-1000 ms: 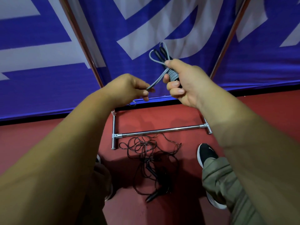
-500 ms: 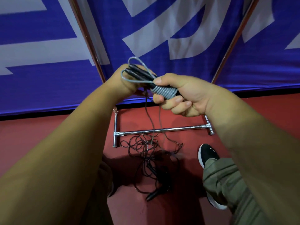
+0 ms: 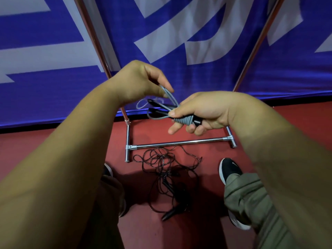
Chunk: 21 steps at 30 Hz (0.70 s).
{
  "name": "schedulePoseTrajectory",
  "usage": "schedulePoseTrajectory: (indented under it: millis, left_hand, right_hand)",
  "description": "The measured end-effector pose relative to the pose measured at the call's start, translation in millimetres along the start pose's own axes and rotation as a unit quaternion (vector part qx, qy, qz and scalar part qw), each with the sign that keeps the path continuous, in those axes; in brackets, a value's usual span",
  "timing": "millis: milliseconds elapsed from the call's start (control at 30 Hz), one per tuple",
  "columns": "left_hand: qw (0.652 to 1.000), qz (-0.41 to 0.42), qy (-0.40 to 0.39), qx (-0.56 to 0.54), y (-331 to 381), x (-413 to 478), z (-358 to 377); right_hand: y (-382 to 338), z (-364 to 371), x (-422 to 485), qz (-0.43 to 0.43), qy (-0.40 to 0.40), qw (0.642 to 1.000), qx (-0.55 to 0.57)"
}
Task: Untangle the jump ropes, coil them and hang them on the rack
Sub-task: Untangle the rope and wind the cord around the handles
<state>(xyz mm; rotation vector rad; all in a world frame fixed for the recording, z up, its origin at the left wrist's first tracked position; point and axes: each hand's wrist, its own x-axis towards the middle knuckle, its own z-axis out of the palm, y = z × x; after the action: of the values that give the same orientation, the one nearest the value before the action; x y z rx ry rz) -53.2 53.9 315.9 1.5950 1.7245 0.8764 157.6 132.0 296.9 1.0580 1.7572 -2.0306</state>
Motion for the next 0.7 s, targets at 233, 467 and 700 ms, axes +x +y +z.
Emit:
schedulePoseTrajectory:
  millis: [233, 467, 700]
  left_hand:
    - [0.989, -0.035, -0.084, 0.117, 2.2, 0.7, 5.2]
    - [0.981, -0.137, -0.088, 0.103, -2.0, 0.3, 17.7]
    - [0.972, -0.194, -0.049, 0.127, -1.2, 2.1, 28.3]
  right_hand:
    - [8.7, -12.8, 25.4, -0.014, 0.211, 0.977, -0.013]
    - [8.3, -8.1, 32.0, -0.073, 0.255, 0.963, -0.044]
    - [6.9, -2.4, 29.6, -0.087, 0.236, 0.967, -0.030]
